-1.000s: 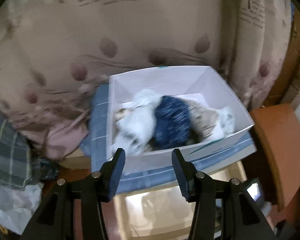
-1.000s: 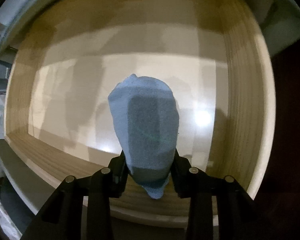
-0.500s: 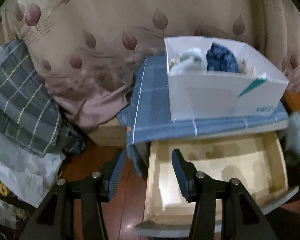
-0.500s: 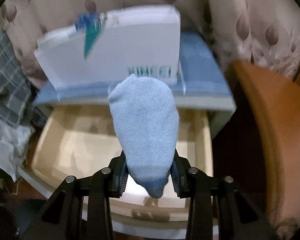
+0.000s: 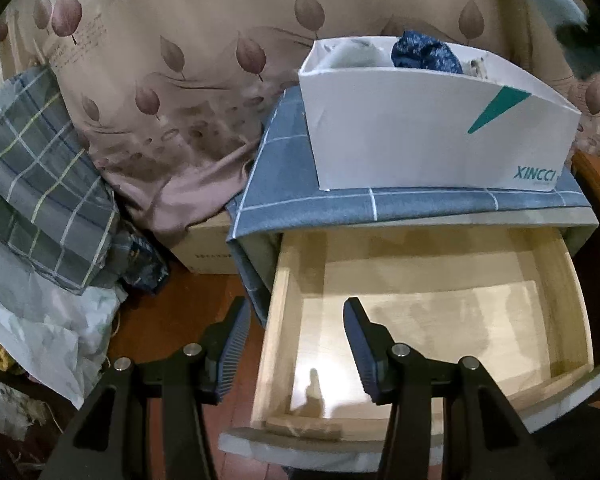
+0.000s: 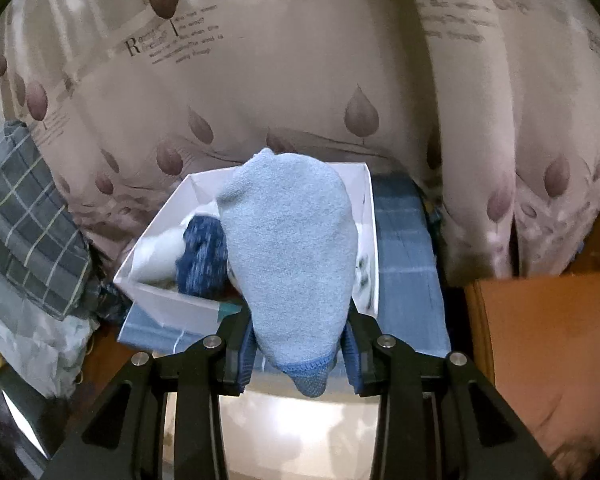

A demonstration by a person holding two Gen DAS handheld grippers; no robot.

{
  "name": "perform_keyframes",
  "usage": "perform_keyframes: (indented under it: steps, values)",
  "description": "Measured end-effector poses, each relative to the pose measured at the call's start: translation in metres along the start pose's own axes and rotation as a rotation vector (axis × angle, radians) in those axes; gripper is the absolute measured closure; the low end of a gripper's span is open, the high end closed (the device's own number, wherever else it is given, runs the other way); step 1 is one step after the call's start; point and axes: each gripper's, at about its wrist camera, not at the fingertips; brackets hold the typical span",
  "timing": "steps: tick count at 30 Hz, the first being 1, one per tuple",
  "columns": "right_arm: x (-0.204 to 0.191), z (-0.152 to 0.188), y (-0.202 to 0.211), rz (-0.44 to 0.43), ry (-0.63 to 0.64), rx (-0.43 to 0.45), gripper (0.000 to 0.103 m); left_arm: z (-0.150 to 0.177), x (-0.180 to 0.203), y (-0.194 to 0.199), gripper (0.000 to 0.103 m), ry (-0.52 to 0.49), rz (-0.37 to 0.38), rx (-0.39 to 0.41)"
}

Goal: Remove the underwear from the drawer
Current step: 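Lower the light blue sock into the box and open the right tool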

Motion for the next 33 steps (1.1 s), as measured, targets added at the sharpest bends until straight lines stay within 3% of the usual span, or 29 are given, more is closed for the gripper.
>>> perform_keyframes:
  steps: [9,20,33]
  values:
    - [0.013,-0.036,-0.071,0.061,0.012,-0.109,0.070,0.007,0.012,-0.024,0.054,0.031,0.011,-0.071]
    - [0.022,-0.037,-0.129,0.107,0.008,-0.199,0.069,0.015,0.018,-0.041,0.054,0.030,0.045,-0.109]
    - [0.023,-0.036,-0.146,0.122,0.015,-0.203,0.059,0.020,0.013,-0.046,0.054,0.071,0.078,-0.126]
Point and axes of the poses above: each gripper's, at about its wrist camera, not at the fingertips, and y roughly against the way its jaws point, x to its right, z to its underside, and after that the axes turned 7 degrees about -z, right-handed
